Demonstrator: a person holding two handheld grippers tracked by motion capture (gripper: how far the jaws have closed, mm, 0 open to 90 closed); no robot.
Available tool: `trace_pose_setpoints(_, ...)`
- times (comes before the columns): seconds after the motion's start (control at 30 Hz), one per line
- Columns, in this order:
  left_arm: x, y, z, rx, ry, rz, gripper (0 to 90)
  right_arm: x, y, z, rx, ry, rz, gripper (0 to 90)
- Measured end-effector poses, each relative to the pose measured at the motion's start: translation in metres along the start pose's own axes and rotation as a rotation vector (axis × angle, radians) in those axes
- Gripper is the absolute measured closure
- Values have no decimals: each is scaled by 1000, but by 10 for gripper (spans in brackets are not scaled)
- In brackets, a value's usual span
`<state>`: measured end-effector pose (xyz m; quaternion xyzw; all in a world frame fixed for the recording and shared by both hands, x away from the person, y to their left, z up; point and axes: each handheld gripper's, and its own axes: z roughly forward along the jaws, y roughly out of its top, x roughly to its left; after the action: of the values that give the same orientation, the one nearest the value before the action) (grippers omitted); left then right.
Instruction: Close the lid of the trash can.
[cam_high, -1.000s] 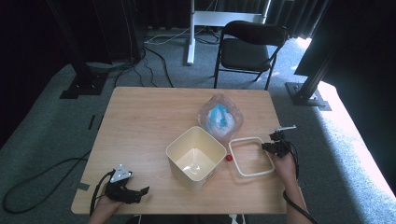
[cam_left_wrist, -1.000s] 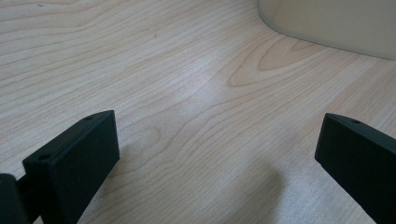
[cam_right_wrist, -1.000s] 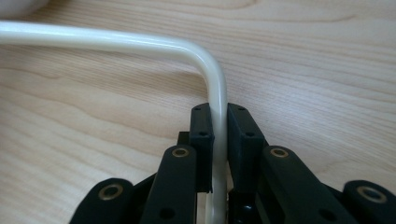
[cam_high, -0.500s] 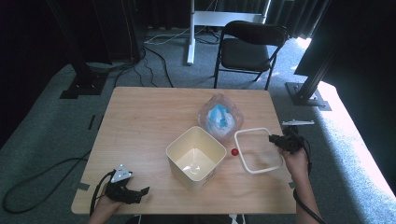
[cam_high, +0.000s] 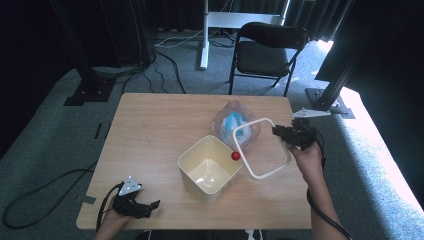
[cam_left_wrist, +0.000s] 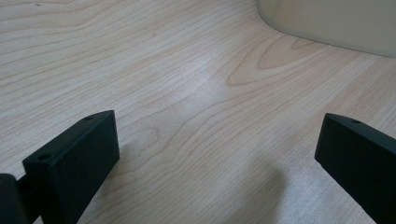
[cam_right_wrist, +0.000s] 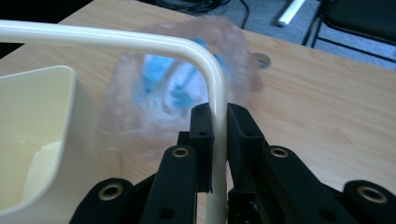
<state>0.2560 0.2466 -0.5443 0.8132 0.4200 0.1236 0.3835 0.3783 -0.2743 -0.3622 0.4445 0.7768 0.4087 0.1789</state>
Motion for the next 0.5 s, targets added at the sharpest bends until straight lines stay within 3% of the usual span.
trace_pose_setpoints(0.17,0,0,0,2,1,1,0,27,19,17,28,29,-76,813)
trace_pose_setpoints(0.5,0,0,0,1,-4,1,0,74,39,58,91,127,-160,812)
